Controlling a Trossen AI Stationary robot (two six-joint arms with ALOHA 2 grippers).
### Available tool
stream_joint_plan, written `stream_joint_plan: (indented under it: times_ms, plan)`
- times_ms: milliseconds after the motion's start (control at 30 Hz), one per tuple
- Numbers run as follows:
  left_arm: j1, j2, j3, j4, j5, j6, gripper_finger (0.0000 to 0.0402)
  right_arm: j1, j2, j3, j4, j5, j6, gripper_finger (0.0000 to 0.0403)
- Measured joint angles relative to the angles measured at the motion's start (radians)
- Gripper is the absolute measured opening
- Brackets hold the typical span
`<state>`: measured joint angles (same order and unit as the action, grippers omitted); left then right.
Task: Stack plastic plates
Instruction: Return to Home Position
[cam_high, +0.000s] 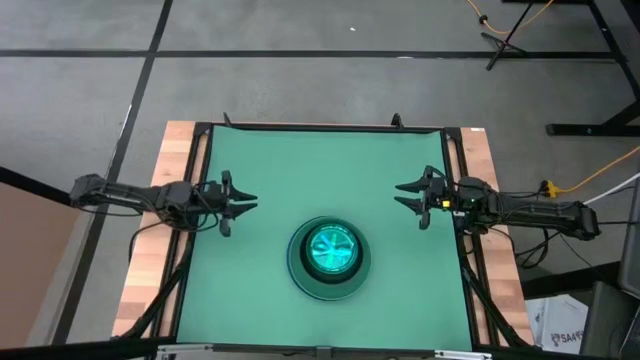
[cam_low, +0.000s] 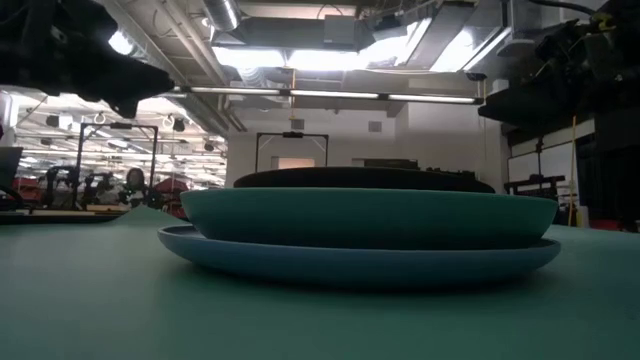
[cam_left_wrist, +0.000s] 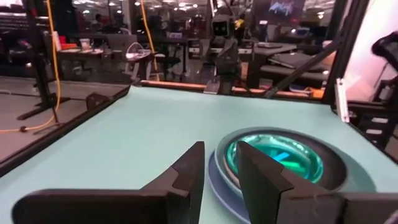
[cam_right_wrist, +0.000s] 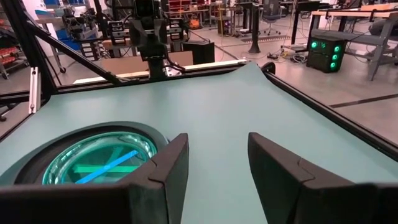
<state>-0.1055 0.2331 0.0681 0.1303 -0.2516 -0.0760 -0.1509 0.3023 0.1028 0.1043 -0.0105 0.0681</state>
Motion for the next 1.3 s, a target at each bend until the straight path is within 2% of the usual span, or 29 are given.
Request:
stream_joint_plan:
  times_ms: [233,400,667,800,1000,1300]
  plan:
    - [0.000,-0.096,-0.004,-0.059,0.011,0.000,0.0086,0.000,0.000,0.000,0.003,0.000,-0.001,0.0159]
    - [0.000,-0.165,-0.054,-0.072,0.003,0.000,0.0086,0.000,-0.005,0.000,0.006,-0.001,-0.001,0.0159]
    - [0.000,-0.231,-0.061,-0.081,0.010,0.008,0.0085,0.000,-0.085,0.000,-0.053,-0.001,-0.002,0.0159]
    - [0.000,-0.231,-0.061,-0.082,0.015,0.007,0.0066,0.000,-0.165,0.000,-0.132,-0.001,0.003,0.0159]
    - [0.000,-0.231,-0.061,-0.083,0.034,0.001,0.0011,0.000,-0.301,0.000,-0.212,-0.001,0.010,0.0159]
    - [0.000,-0.231,-0.061,-0.084,0.030,0.000,0.0002,0.000,-0.300,0.001,-0.220,-0.001,0.014,0.0159]
